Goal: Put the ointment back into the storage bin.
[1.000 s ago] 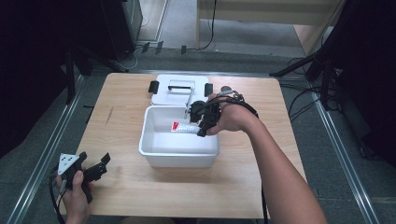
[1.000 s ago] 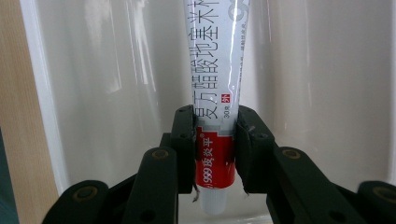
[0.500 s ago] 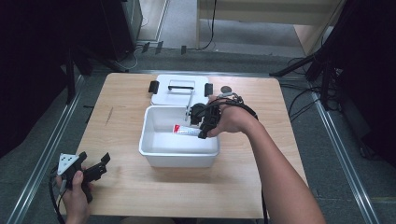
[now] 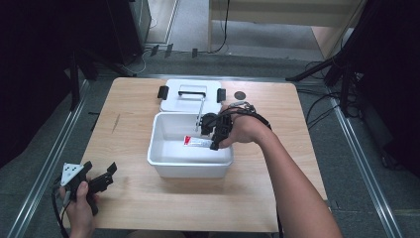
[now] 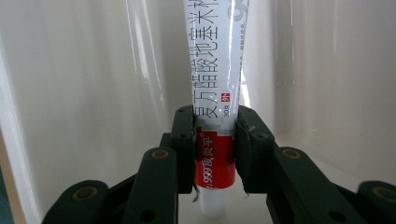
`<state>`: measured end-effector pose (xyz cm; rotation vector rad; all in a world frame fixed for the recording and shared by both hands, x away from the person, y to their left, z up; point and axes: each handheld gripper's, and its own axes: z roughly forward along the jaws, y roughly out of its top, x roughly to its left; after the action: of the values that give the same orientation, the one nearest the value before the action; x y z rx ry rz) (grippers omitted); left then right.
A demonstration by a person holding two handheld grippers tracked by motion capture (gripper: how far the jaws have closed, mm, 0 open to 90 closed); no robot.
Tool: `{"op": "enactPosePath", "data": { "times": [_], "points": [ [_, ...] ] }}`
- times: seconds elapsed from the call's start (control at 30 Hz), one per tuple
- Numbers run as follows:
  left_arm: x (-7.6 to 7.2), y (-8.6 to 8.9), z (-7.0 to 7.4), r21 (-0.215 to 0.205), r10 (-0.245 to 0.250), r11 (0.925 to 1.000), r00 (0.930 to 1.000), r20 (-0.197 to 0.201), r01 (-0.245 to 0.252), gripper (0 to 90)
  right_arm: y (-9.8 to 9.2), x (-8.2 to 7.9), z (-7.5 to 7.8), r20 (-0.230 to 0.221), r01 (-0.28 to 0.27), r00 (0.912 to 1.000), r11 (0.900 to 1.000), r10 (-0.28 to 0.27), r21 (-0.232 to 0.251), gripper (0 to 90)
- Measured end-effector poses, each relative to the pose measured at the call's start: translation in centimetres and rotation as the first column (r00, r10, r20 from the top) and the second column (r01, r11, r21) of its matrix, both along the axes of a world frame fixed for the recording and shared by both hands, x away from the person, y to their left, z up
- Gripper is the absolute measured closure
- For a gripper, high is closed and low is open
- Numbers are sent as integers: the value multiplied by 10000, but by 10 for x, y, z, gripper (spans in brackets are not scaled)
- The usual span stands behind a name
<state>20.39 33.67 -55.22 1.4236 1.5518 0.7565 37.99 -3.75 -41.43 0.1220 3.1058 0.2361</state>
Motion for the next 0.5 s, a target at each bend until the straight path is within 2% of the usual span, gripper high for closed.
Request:
{"op": "enactPosePath", "data": {
  "times": [0.27, 0.5],
  "points": [
    [0, 0, 0, -5, -4, 10000, 10000, -11, 4, 82, 5, -1, -10, -117, -156, 9998, 9993, 152, -345, 721],
    [0, 0, 0, 12, -4, 10000, 10000, -28, 4, 82, 11, -3, -17, -141, -231, 9997, 9961, 219, -849, 721]
  ]
}}
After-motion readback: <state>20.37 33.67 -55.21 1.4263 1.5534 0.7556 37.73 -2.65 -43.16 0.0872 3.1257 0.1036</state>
